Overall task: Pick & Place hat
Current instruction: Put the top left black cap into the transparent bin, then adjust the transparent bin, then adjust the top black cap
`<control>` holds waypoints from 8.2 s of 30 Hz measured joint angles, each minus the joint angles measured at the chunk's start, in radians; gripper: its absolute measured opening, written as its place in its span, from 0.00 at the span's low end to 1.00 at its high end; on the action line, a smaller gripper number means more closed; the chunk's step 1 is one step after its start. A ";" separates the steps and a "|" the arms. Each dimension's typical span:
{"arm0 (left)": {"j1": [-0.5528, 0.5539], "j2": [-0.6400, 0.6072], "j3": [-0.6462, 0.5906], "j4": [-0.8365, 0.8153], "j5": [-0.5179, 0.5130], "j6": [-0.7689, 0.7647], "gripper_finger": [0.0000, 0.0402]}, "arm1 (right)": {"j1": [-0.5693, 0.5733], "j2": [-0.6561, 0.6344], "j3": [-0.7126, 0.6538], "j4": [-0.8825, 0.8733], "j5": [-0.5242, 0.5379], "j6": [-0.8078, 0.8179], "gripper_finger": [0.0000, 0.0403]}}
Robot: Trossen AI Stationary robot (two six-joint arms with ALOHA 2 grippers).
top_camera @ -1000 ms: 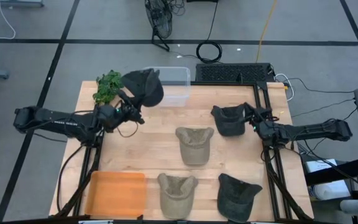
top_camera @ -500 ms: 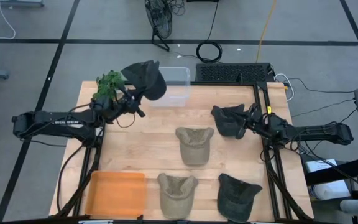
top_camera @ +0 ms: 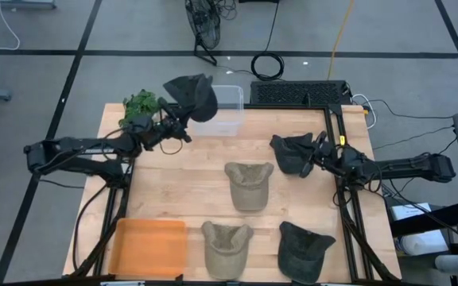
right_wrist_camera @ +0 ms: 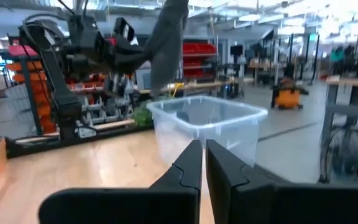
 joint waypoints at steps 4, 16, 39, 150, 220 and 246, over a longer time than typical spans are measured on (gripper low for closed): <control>0.015 0.094 0.000 0.133 -0.012 0.033 0.05 | -0.008 0.028 0.000 0.048 -0.001 -0.094 0.00; 0.080 0.274 0.125 0.152 -0.058 -0.007 0.05 | -0.153 0.074 0.000 0.182 -0.007 -0.218 0.00; 0.203 0.419 0.376 -0.341 0.073 -0.048 0.04 | -0.381 0.144 0.000 0.248 -0.163 -0.177 0.00; -0.111 0.070 0.375 -1.058 0.307 -0.689 0.44 | -0.379 0.163 0.000 0.211 -0.154 -0.064 0.00; 0.022 0.196 0.375 -1.018 -0.032 -0.793 0.44 | -0.356 0.187 0.000 0.150 -0.159 0.165 0.00; -0.038 0.096 0.375 -0.970 0.020 -0.886 0.44 | -0.356 0.187 0.000 0.150 -0.158 0.160 0.00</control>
